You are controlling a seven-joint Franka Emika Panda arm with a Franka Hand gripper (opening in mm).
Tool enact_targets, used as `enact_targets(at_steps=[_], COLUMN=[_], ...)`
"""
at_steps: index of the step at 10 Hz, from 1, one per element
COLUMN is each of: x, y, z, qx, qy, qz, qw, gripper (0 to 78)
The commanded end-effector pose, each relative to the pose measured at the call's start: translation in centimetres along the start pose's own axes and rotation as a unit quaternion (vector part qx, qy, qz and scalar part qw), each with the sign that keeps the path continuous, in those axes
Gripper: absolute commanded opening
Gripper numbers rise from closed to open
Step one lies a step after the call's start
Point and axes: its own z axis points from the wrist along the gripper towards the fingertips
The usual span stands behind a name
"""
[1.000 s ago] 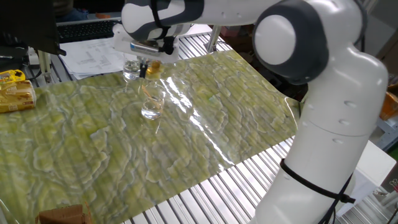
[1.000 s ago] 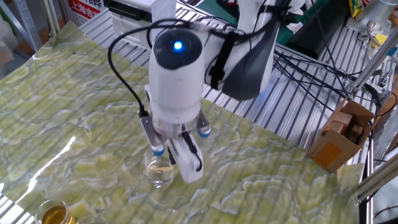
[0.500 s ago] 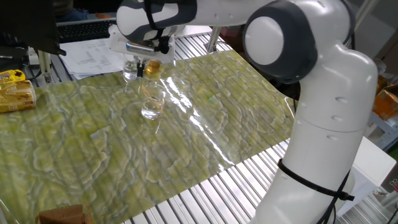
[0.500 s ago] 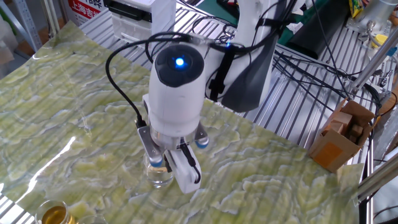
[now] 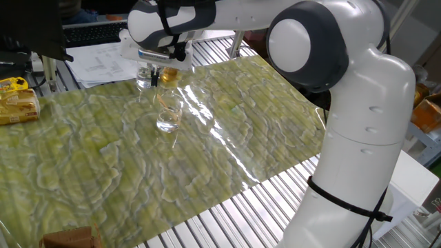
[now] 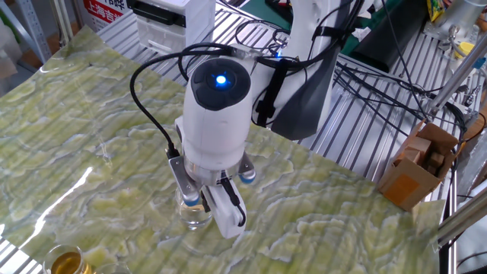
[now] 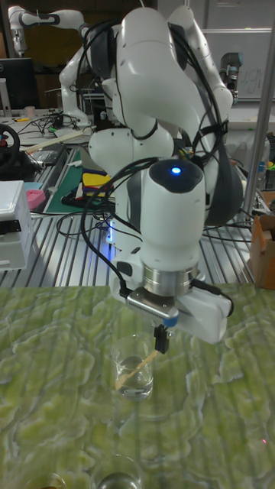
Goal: Stir the beaker with a glass rod
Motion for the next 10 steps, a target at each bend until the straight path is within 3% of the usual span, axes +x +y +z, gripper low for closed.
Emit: enact_targets(at_steps=[1,6,7,10], x=[-0.27,-0.16,-0.06,-0.06], y=[0.25,-0.26,-0.32,-0.32], z=[0.79,1.35,1.41,1.41], qx=[0.003,0.008,0.010,0.010], qy=[-0.010,-0.009,-0.008,-0.008], qz=[-0.007,-0.018,-0.024,-0.024], qw=[0.9999,0.9998,0.9996,0.9996], gripper=[0.0,0.0,77.5,77.5])
